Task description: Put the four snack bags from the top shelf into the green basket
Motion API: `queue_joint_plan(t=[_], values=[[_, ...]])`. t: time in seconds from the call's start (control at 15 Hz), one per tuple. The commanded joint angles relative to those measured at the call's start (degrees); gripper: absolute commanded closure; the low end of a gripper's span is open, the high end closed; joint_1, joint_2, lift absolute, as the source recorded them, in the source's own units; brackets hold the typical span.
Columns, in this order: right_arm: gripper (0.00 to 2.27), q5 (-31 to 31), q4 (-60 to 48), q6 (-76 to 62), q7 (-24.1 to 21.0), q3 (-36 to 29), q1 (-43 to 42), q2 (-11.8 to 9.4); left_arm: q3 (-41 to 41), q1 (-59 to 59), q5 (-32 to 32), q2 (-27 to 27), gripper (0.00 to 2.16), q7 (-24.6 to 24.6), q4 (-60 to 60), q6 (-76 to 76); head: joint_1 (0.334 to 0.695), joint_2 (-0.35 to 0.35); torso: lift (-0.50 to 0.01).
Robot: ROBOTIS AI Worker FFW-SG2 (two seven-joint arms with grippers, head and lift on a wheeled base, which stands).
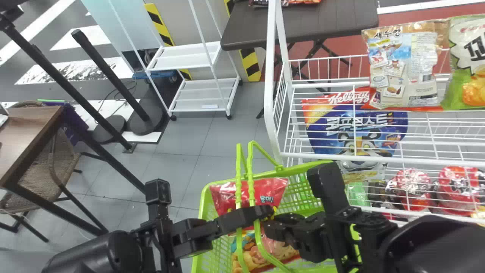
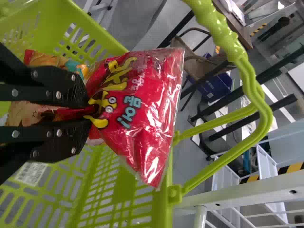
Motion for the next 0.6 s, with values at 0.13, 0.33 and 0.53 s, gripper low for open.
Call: queue_joint_plan(t=[0.13,0.33,0.53], values=[[0.05,-2.0,-13.1,13.6,7.0,-13.3,5.2,-0.9,-0.1,-0.3,0.0,0.1,2.15,-0.6,0.2,0.0,0.695,0.35,0.0],[0.04,-5.1,-20.8,24.2,13.9,-29.7,7.3,-0.9,0.0,-0.3,0.0,0.3,2.15,-0.6,0.3,0.0,0.695,0.35,0.0],[0.04,0.0,-19.0,7.1,12.7,-37.0,5.3,-0.8,-0.1,-0.8,0.0,0.2,2.15,-0.6,0.9,0.0,0.695,0.286,0.0]])
